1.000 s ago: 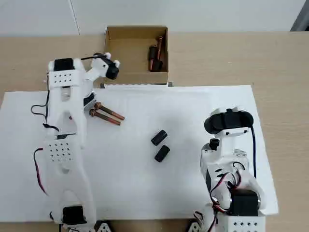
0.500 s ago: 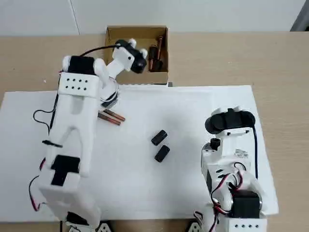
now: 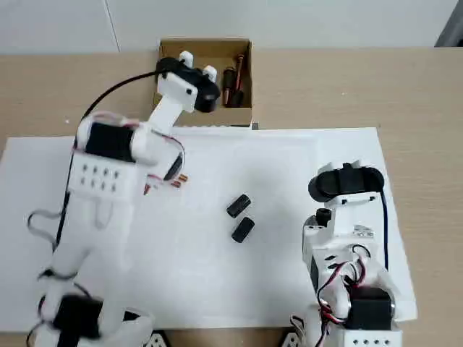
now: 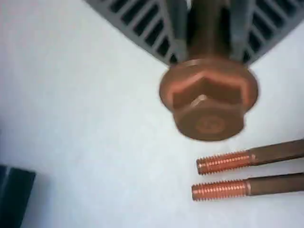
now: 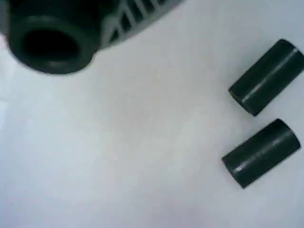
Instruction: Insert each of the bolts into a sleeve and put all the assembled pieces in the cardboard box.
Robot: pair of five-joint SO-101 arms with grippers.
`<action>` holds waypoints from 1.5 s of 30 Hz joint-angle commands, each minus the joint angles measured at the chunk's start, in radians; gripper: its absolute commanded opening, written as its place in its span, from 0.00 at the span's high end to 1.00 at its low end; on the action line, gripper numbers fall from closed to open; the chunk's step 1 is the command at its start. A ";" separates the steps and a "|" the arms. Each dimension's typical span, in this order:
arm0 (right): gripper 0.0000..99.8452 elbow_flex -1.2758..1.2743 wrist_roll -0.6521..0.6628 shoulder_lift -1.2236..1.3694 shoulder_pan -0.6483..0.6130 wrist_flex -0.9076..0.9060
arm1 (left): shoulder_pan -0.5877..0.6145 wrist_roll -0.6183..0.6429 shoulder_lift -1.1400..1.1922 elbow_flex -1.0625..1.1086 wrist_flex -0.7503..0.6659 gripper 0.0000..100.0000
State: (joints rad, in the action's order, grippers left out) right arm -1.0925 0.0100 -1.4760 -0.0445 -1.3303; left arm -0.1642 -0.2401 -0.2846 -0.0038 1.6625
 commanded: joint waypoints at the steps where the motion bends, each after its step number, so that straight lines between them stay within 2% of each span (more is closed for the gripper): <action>1: 1.00 0.048 0.011 -0.007 -0.005 0.008 | 0.003 0.075 -0.201 0.174 -0.135 1.00; 10: 1.00 -0.031 0.005 -0.007 -0.070 0.059 | 0.018 0.270 -0.611 0.691 -0.497 1.00; 18: 1.00 -0.141 0.005 -0.015 -0.134 0.189 | 0.018 0.411 -0.924 1.044 -0.666 1.00; 26: 1.00 -0.319 0.011 -0.340 -0.196 0.245 | 0.018 0.470 -1.266 1.348 -0.812 1.00; 31: 1.00 -0.345 0.003 -0.314 -0.199 0.291 | 0.018 0.477 -1.488 1.498 -0.825 1.00; 33: 1.00 -0.367 0.009 -0.328 -0.199 0.340 | 0.020 0.522 -1.551 1.535 -0.825 1.00; 36: 1.00 -0.423 0.011 -0.340 -0.208 0.438 | 0.020 0.640 -1.519 1.541 -0.859 1.00; 40: 1.00 -0.485 0.011 -0.340 -0.283 0.538 | 0.017 0.769 -1.530 1.544 -0.942 1.00; 45: 1.00 -0.551 0.011 -0.340 -0.421 0.662 | 0.011 0.847 -1.531 1.552 -1.054 0.99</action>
State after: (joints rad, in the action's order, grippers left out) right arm -1.6372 0.0100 -1.7998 -0.3974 -0.7488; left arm -0.1519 0.5669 -1.7960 1.5520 0.6820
